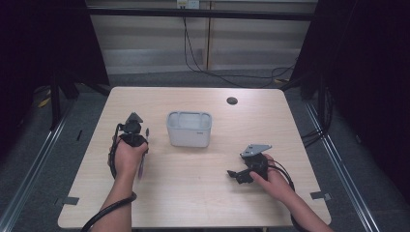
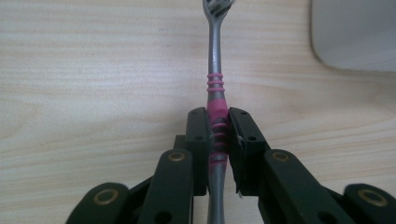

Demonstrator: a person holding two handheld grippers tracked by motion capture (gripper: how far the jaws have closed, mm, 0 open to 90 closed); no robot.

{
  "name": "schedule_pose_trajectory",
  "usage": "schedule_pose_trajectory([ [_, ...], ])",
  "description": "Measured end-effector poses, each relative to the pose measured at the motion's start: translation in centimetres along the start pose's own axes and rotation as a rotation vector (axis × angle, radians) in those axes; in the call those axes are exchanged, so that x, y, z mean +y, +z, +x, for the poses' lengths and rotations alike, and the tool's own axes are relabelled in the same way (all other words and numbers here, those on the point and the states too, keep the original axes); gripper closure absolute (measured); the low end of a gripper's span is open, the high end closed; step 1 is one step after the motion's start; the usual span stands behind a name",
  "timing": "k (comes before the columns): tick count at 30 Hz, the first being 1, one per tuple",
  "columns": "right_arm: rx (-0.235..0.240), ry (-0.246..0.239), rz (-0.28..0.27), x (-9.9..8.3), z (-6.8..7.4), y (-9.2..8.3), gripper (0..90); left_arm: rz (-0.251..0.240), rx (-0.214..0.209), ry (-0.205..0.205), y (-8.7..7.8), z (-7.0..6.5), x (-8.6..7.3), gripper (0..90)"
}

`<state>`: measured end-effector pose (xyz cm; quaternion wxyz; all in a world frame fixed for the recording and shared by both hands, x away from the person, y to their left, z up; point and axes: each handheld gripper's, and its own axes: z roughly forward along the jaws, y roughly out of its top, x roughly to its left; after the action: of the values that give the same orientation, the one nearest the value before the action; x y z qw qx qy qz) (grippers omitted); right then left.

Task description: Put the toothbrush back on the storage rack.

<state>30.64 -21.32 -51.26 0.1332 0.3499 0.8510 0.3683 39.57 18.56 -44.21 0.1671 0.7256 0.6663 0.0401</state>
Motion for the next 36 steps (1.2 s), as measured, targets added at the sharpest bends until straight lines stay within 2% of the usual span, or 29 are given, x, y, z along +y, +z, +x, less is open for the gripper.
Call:
schedule_pose_trajectory([
  [3, 0.0, 0.0, 0.0, 0.0, 0.0, 0.0, 11.1, -0.023, -0.016, -0.007, -0.5, 0.1, 0.1, 79.2],
  [5, 0.0, 0.002, -0.001, 0.0, 0.0, 0.0, 11.1, -0.036, -0.023, 0.01, -0.8, 0.1, 0.3, 79.3],
  [9, 0.0, 0.002, -0.001, 0.0, 0.0, 0.0, 11.1, -0.065, -0.027, 0.018, -1.3, 0.0, 0.3, 79.2],
  [10, 0.0, 0.002, -0.001, 0.0, 0.0, 0.0, 11.1, -0.091, -0.035, 0.021, -1.6, 0.0, 0.4, 79.2],
  [11, 0.0, 0.002, -0.001, 0.0, 0.0, 0.0, 11.1, -0.091, -0.035, 0.021, -1.6, 0.0, 0.4, 79.2],
  [13, 0.0, 0.002, -0.001, 0.0, 0.0, 0.0, 11.1, -0.12, -0.044, 0.022, -2.0, 0.0, 0.4, 79.2],
  [14, 0.0, 0.002, -0.001, 0.0, 0.0, 0.0, 11.1, -0.153, -0.05, 0.017, -2.4, -0.1, 0.4, 79.2],
  [15, -0.001, 0.002, -0.001, 0.0, 0.0, 0.0, 11.1, -0.153, -0.05, 0.017, -2.4, -0.1, 0.4, 79.2],
  [17, -0.001, 0.002, -0.001, 0.0, 0.0, 0.0, 11.1, -0.188, -0.057, 0.02, -3.0, -0.1, 0.5, 79.2],
  [23, 0.0, 0.002, -0.001, 0.0, 0.0, 0.0, 11.1, -0.245, -0.06, 0.029, -3.7, -0.2, 0.6, 79.2],
  [26, -0.001, 0.002, -0.001, 0.0, 0.0, 0.0, 11.1, -0.3, -0.071, 0.033, -4.3, -0.4, 0.6, 79.2],
  [34, -0.001, 0.002, -0.001, 0.0, 0.0, 0.0, 11.1, -0.371, -0.09, 0.06, -5.2, -1.0, 0.8, 79.2],
  [36, -0.001, 0.002, 0.0, 0.0, 0.0, 0.0, 11.1, -0.372, -0.089, 0.065, -5.3, -1.1, 0.8, 79.2],
])
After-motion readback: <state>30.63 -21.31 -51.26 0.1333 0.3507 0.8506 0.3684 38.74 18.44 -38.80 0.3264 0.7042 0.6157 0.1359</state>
